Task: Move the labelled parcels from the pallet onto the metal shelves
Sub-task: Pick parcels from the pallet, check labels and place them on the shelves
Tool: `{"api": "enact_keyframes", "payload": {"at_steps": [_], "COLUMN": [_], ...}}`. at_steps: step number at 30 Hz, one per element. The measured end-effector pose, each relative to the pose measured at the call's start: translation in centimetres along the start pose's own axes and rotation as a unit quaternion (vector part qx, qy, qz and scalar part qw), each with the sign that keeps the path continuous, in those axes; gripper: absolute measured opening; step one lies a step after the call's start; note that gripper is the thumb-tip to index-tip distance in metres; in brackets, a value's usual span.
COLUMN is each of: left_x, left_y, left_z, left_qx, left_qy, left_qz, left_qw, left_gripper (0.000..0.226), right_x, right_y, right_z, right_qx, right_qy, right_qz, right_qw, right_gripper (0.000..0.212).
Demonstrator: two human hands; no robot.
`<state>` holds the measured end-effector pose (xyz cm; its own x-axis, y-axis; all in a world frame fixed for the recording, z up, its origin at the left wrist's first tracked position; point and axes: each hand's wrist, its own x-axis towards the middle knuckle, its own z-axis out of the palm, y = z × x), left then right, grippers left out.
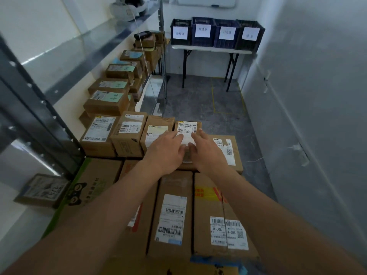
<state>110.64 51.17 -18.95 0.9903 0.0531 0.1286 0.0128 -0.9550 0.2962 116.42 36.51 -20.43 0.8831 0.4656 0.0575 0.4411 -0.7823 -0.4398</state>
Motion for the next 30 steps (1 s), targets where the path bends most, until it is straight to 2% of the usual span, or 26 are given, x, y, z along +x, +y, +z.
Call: {"api": "enact_keyframes", "payload": {"at_steps": [5, 10, 16, 20, 26, 30], "left_x": [-2.6, -6.2, -11.8, -16.2, -22.6, -26.4], "left_y": [-0.5, -0.6, -1.0, -1.5, -2.9, -5.0], "left_z": [-1.8, -3.4, -4.6, -5.0, -5.7, -6.0], "left_qx": [-0.001, 0.026, 0.037, 0.041, 0.016, 0.001], "left_qy": [0.006, 0.011, 0.026, 0.029, 0.05, 0.059], "left_qz": [-0.04, -0.084, -0.18, -0.24, -0.305, -0.336], "left_qw": [0.999, 0.996, 0.983, 0.969, 0.951, 0.94], "left_gripper": [0.037, 0.046, 0.05, 0.062, 0.06, 0.058], "right_x": [-1.9, -3.7, -5.8, -7.7, -9.5, -11.1], "right_y": [-2.4, -4.4, -6.1, -8.2, -12.0, -14.6], "right_z": [-1.5, -1.9, -0.7, -0.2, 2.9, 4.6], "right_qx": [-0.014, 0.003, 0.002, 0.013, -0.002, 0.011], "right_qy": [-0.019, -0.021, -0.064, -0.076, -0.105, -0.129], "right_qz": [-0.022, -0.092, -0.169, -0.232, -0.29, -0.321], "right_qw": [0.999, 0.996, 0.984, 0.97, 0.951, 0.938], "right_gripper": [0.051, 0.049, 0.055, 0.045, 0.052, 0.04]}}
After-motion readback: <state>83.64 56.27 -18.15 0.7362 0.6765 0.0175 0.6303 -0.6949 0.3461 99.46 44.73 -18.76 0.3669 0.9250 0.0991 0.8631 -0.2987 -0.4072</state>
